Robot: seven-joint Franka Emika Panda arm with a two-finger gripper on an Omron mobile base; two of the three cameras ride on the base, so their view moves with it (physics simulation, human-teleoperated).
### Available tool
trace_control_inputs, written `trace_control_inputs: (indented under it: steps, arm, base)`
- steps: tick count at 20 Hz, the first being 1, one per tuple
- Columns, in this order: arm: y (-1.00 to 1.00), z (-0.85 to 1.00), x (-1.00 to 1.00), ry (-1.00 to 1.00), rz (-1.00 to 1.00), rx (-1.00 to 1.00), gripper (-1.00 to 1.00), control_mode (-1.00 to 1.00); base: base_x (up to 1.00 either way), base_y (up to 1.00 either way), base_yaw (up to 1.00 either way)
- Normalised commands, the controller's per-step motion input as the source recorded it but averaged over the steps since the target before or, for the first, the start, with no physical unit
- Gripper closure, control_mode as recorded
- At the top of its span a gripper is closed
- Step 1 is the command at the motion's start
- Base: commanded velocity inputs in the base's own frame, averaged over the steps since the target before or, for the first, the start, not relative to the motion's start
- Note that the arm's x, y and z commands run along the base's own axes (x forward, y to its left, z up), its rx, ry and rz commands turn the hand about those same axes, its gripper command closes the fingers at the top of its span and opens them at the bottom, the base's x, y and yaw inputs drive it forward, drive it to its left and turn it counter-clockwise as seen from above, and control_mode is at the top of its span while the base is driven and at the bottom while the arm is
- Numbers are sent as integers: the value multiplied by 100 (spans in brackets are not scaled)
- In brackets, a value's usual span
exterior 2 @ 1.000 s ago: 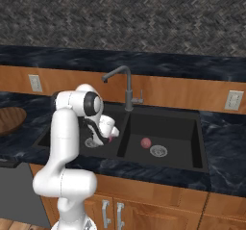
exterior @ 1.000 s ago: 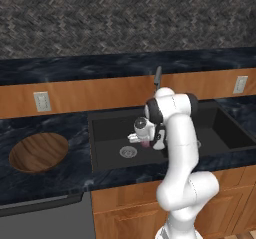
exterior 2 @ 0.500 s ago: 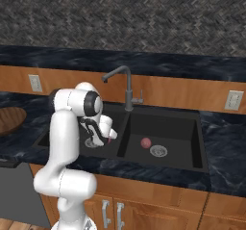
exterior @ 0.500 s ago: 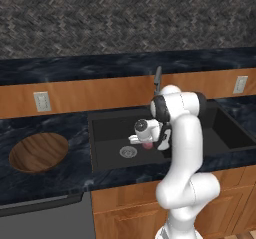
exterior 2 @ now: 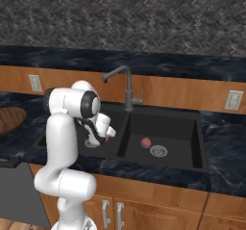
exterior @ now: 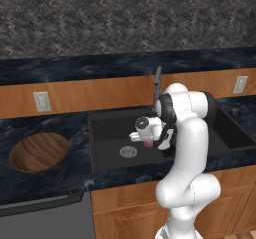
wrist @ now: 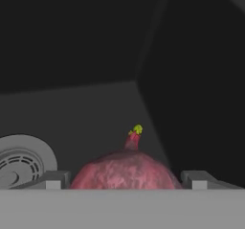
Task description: Remove the onion and onion from the sink. Then move the bowl and cup from the counter to the sink for washing.
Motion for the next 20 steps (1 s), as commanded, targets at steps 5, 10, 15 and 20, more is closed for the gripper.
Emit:
trace_control_inputs:
  steps: [5,10,15,20]
  arm:
    - [17,36,-2,4,0,0,100,-100]
    - [17,37,-6,3,5,-2,100,-100]
    - [9,38,-10,2,6,-7,100,-100]
    - [8,36,-13,5,6,-7,100,-100]
  base:
    - [0,0,0]
    - [0,0,0]
    - [0,0,0]
    - [0,0,0]
